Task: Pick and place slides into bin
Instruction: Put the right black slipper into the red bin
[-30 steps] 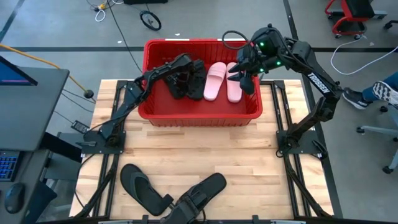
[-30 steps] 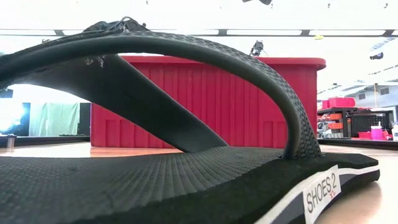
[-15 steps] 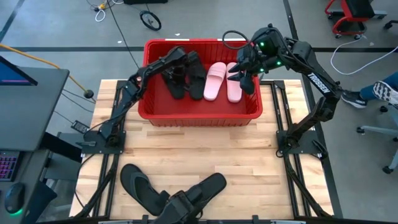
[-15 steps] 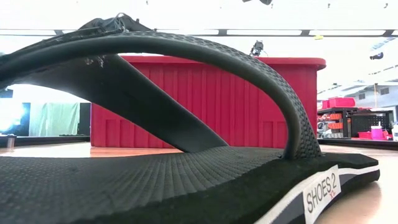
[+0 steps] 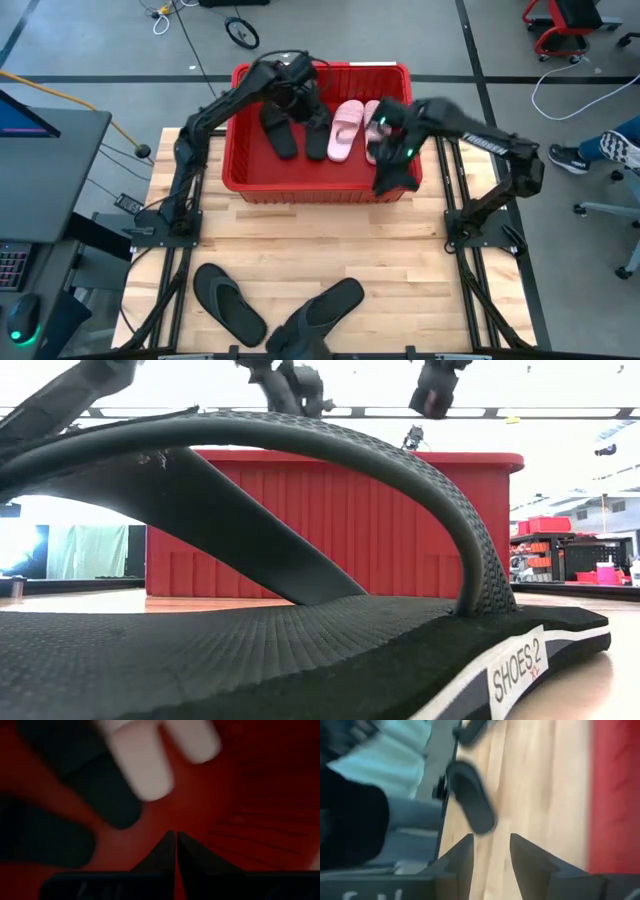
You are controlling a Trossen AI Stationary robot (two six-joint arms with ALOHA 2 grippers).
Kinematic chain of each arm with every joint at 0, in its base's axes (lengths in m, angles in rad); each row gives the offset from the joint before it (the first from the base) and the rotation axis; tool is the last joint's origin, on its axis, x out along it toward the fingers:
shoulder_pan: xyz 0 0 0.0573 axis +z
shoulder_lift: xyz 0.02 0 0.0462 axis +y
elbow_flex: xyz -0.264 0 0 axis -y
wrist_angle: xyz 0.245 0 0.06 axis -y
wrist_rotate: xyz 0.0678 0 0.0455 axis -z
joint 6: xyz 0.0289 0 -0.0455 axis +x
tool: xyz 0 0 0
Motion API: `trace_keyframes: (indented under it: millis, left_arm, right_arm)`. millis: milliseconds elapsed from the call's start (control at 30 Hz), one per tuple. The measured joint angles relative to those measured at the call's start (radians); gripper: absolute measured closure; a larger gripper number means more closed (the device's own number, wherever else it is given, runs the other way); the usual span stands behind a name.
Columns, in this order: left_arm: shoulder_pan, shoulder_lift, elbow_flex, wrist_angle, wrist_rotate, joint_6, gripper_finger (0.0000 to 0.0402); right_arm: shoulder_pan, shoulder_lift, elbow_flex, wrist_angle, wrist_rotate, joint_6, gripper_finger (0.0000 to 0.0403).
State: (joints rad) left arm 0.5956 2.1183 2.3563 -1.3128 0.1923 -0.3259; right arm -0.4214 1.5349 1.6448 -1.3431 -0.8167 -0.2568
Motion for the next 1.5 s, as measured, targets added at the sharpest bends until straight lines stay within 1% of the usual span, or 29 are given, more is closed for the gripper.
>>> trace_keyframes:
  millis: [67,133,233,300,333,433,500,600,633,667,767,900,1033,1233,1367,1500]
  left_arm:
    - [-0.026,-0.040,0.000,0.036,0.003,0.025,0.0376]
    - [-0.051,-0.078,0.000,0.061,0.003,0.047,0.0368]
    - [-0.087,-0.138,0.000,0.084,0.000,0.049,0.0352]
    - [-0.109,-0.176,0.000,0.083,-0.001,0.050,0.0341]
    - [-0.123,-0.189,0.000,0.085,-0.002,0.054,0.0336]
    - [-0.159,-0.221,0.000,0.077,-0.003,0.075,0.0324]
    - [-0.185,-0.240,0.000,0.074,-0.004,0.071,0.0318]
    - [-0.229,-0.256,0.001,0.061,-0.005,0.078,0.0312]
    - [-0.243,-0.257,0.000,0.048,-0.005,0.082,0.0311]
    - [-0.258,-0.257,0.000,0.051,-0.006,0.083,0.0310]
    - [-0.290,-0.257,0.000,0.053,-0.006,0.083,0.0311]
    - [-0.326,-0.257,0.000,0.054,-0.013,0.069,0.0316]
    - [-0.352,-0.257,0.000,0.084,-0.014,0.059,0.0319]
    - [-0.377,-0.257,0.000,0.143,-0.016,-0.023,0.0313]
    - [-0.392,-0.257,0.000,0.173,-0.015,-0.031,0.0316]
    - [-0.404,-0.256,0.000,0.197,-0.013,-0.038,0.0328]
  right_arm:
    - [0.046,0.001,-0.108,0.035,-0.005,0.019,0.0278]
    - [0.107,0.002,-0.213,0.069,-0.036,0.048,0.0284]
    - [0.228,-0.010,-0.344,0.196,-0.051,0.121,0.0289]
    - [0.326,-0.005,-0.414,0.281,-0.011,0.128,0.0288]
    - [0.373,0.004,-0.435,0.323,0.029,0.135,0.0286]
    - [0.520,0.007,-0.479,0.544,0.194,0.149,0.0277]
    - [0.608,0.000,-0.475,0.659,0.340,0.164,0.0270]
    - [0.707,0.010,-0.454,0.659,0.645,0.181,0.0264]
    - [0.728,0.010,-0.435,0.663,0.709,0.197,0.0264]
    - [0.741,0.007,-0.413,0.685,0.742,0.216,0.0263]
    - [0.777,0.000,-0.401,0.720,0.769,0.292,0.0263]
    - [0.828,0.007,-0.404,0.746,0.892,0.301,0.0263]
    - [0.864,0.016,-0.408,0.771,0.893,0.290,0.0263]
    - [0.913,0.073,-0.409,0.810,0.870,0.289,0.0263]
    - [0.916,0.114,-0.409,0.859,0.860,0.287,0.0263]
    - [0.909,0.161,-0.408,0.913,0.817,0.232,0.0263]
